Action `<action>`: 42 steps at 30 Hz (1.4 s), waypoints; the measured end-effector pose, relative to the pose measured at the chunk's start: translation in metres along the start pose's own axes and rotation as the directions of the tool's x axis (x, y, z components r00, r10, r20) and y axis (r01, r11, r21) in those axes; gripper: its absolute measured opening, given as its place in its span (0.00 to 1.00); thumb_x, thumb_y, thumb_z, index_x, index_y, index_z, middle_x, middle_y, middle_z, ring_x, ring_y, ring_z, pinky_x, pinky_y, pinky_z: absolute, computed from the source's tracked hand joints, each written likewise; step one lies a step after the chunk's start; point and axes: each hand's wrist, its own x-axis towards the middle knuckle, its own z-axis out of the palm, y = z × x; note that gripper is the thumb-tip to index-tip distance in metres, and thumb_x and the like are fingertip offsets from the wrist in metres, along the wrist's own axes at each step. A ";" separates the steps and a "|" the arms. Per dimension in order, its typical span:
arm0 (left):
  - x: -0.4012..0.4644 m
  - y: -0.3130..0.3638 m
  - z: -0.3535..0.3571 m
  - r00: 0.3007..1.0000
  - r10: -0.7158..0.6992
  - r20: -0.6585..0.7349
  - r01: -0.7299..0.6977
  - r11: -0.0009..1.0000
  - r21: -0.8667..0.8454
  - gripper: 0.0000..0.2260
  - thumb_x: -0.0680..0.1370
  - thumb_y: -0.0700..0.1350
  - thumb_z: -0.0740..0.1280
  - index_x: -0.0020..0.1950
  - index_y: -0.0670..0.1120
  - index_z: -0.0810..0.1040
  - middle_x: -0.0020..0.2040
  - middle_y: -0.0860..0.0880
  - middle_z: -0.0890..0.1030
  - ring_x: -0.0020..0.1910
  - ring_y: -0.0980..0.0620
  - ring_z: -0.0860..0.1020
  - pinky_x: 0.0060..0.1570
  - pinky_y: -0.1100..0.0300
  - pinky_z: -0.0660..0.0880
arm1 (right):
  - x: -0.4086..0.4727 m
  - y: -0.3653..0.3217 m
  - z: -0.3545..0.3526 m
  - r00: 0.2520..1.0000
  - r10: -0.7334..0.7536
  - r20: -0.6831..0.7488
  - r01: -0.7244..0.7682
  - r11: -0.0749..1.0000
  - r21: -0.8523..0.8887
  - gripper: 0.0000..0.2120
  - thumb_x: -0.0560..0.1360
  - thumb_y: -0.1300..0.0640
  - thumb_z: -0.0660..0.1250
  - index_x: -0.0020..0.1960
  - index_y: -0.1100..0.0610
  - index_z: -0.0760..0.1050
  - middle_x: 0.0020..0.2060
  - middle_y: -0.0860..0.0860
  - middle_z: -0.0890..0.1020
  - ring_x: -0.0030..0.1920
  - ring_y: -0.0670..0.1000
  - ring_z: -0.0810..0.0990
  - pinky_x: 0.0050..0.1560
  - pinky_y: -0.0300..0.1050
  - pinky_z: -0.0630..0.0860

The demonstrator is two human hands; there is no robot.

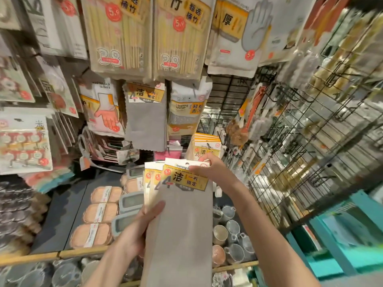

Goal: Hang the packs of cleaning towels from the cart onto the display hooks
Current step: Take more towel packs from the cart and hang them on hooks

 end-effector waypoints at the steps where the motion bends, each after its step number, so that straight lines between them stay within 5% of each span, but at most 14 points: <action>1: 0.004 -0.003 0.004 1.000 -0.010 0.000 0.010 0.999 -0.035 0.31 0.65 0.48 0.79 0.66 0.44 0.75 0.54 0.37 0.83 0.44 0.40 0.84 0.36 0.52 0.81 | 0.003 0.004 -0.007 0.999 0.023 0.026 -0.023 1.000 -0.007 0.12 0.70 0.60 0.74 0.41 0.60 0.70 0.48 0.65 0.77 0.47 0.57 0.75 0.41 0.43 0.72; 3: 0.012 -0.010 0.014 1.000 -0.022 -0.020 0.020 0.996 -0.088 0.30 0.68 0.50 0.72 0.68 0.43 0.74 0.53 0.37 0.83 0.42 0.41 0.84 0.34 0.51 0.81 | 0.011 0.014 -0.025 0.997 0.066 0.051 -0.064 0.997 -0.034 0.10 0.71 0.61 0.73 0.39 0.61 0.71 0.49 0.67 0.78 0.46 0.59 0.77 0.42 0.46 0.73; 6: 0.026 -0.021 0.028 0.997 0.004 -0.076 -0.011 0.995 -0.096 0.30 0.69 0.50 0.70 0.70 0.43 0.72 0.58 0.35 0.81 0.47 0.40 0.83 0.38 0.50 0.81 | 0.020 0.035 -0.053 0.993 0.100 0.059 -0.097 0.994 -0.058 0.05 0.72 0.61 0.72 0.45 0.60 0.76 0.43 0.52 0.79 0.45 0.51 0.77 0.39 0.36 0.75; 9: 0.041 -0.026 0.040 0.985 0.029 -0.170 -0.043 0.996 -0.079 0.31 0.68 0.49 0.73 0.70 0.45 0.71 0.58 0.37 0.81 0.55 0.39 0.81 0.47 0.49 0.78 | 0.034 0.058 -0.083 0.993 0.110 0.048 -0.113 0.992 0.056 0.15 0.72 0.64 0.71 0.57 0.69 0.77 0.49 0.56 0.80 0.43 0.47 0.80 0.36 0.31 0.75; 12: 0.056 -0.020 0.053 0.976 0.073 -0.203 -0.081 0.996 -0.028 0.29 0.70 0.49 0.73 0.70 0.46 0.72 0.59 0.41 0.82 0.58 0.41 0.80 0.56 0.48 0.77 | 0.052 0.067 -0.102 0.977 0.202 0.074 -0.210 0.970 0.122 0.17 0.72 0.62 0.71 0.58 0.67 0.76 0.46 0.57 0.81 0.36 0.47 0.80 0.25 0.32 0.70; 15: 0.065 -0.010 0.057 0.954 0.135 -0.269 -0.139 0.990 0.002 0.27 0.71 0.48 0.72 0.68 0.45 0.73 0.57 0.43 0.83 0.55 0.44 0.82 0.45 0.53 0.79 | 0.073 0.080 -0.113 0.965 0.248 0.080 -0.259 0.951 0.171 0.17 0.71 0.58 0.72 0.58 0.60 0.76 0.48 0.57 0.82 0.42 0.52 0.80 0.29 0.37 0.69; 19: 0.069 -0.009 0.046 0.921 0.205 -0.330 -0.218 0.976 -0.003 0.28 0.67 0.46 0.73 0.67 0.47 0.73 0.55 0.44 0.84 0.54 0.44 0.82 0.45 0.51 0.77 | 0.098 0.097 -0.118 0.963 0.265 0.042 -0.267 0.933 0.240 0.12 0.71 0.60 0.73 0.53 0.58 0.78 0.46 0.58 0.83 0.40 0.55 0.81 0.35 0.44 0.72; 23: 0.064 -0.008 0.025 0.877 0.263 -0.401 -0.284 0.959 0.008 0.27 0.67 0.47 0.73 0.66 0.48 0.75 0.55 0.43 0.84 0.51 0.43 0.83 0.42 0.53 0.79 | 0.122 0.105 -0.117 0.968 0.252 -0.011 -0.238 0.928 0.288 0.10 0.72 0.63 0.72 0.53 0.58 0.78 0.49 0.55 0.81 0.42 0.51 0.81 0.37 0.40 0.78; 28: 0.046 0.002 -0.008 0.835 0.333 -0.438 -0.334 0.939 0.076 0.17 0.70 0.43 0.73 0.56 0.53 0.76 0.43 0.48 0.87 0.38 0.48 0.85 0.29 0.55 0.80 | 0.154 0.115 -0.101 0.972 0.237 0.002 -0.222 0.909 0.352 0.15 0.73 0.63 0.70 0.59 0.61 0.77 0.56 0.55 0.79 0.55 0.56 0.80 0.56 0.49 0.78; 31: 0.034 0.007 -0.028 0.832 0.352 -0.429 -0.326 0.936 0.135 0.26 0.67 0.45 0.75 0.64 0.50 0.75 0.53 0.44 0.85 0.49 0.41 0.84 0.50 0.44 0.79 | 0.168 0.118 -0.092 0.979 0.193 -0.063 -0.159 0.923 0.352 0.14 0.72 0.63 0.71 0.58 0.63 0.78 0.50 0.55 0.81 0.43 0.51 0.82 0.39 0.39 0.79; 33: 0.025 0.010 -0.041 0.828 0.347 -0.441 -0.327 0.937 0.125 0.33 0.63 0.47 0.80 0.66 0.51 0.74 0.57 0.43 0.83 0.55 0.39 0.81 0.61 0.39 0.73 | 0.176 0.120 -0.088 0.984 0.152 -0.092 -0.121 0.953 0.278 0.11 0.72 0.63 0.70 0.55 0.61 0.79 0.52 0.55 0.81 0.45 0.51 0.80 0.37 0.38 0.76; 38: 0.012 0.006 -0.061 0.844 0.323 -0.429 -0.310 0.945 0.101 0.39 0.54 0.55 0.83 0.63 0.54 0.77 0.59 0.44 0.83 0.55 0.40 0.82 0.50 0.44 0.79 | 0.190 0.132 -0.081 0.992 0.069 -0.108 -0.050 0.985 0.167 0.07 0.72 0.65 0.70 0.47 0.56 0.79 0.53 0.54 0.78 0.52 0.53 0.78 0.44 0.41 0.75; 42: 0.013 -0.002 -0.068 0.855 0.313 -0.414 -0.307 0.948 0.084 0.36 0.56 0.54 0.83 0.63 0.54 0.78 0.59 0.43 0.82 0.56 0.39 0.81 0.57 0.39 0.75 | 0.200 0.139 -0.080 0.995 0.053 -0.081 -0.037 0.982 0.185 0.07 0.72 0.65 0.71 0.49 0.58 0.79 0.52 0.53 0.78 0.49 0.51 0.78 0.42 0.38 0.75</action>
